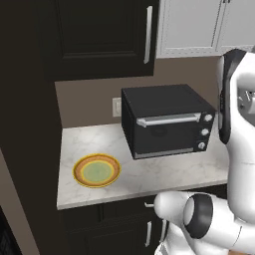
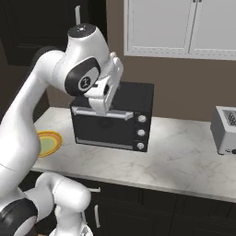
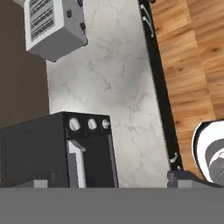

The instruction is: Pick up the bagel from the plate, place it on the toaster oven rack, close the door, and set the timer.

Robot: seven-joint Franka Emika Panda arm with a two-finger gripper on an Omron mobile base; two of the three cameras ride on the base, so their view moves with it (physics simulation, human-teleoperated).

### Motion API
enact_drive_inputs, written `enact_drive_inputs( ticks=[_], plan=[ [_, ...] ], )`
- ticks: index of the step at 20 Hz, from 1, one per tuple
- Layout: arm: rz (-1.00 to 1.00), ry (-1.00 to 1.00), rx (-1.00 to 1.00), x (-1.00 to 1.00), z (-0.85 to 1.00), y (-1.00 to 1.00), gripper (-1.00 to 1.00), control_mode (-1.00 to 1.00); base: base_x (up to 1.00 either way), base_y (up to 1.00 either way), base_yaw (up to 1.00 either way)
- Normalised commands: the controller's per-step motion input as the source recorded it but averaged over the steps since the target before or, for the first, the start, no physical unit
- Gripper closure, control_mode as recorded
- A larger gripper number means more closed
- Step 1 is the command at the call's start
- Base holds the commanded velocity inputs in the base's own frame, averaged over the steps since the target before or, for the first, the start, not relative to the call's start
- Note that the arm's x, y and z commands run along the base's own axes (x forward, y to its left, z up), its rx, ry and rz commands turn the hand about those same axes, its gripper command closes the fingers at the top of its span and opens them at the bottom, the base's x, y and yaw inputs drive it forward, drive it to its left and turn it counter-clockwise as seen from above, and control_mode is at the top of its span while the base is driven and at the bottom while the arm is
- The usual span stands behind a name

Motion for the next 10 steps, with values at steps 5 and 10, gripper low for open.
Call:
enact_drive_inputs(
  ticks=[5,10],
  plan=[
    [0.31,-0.03,-0.23,-0.51,-1.0,0.14,-1.0,-1.0,0.0,0.0,0.0],
    [0.31,-0.13,-0.13,-0.11,-0.91,0.05,-1.0,-1.0,0.0,0.0,0.0]
  ],
)
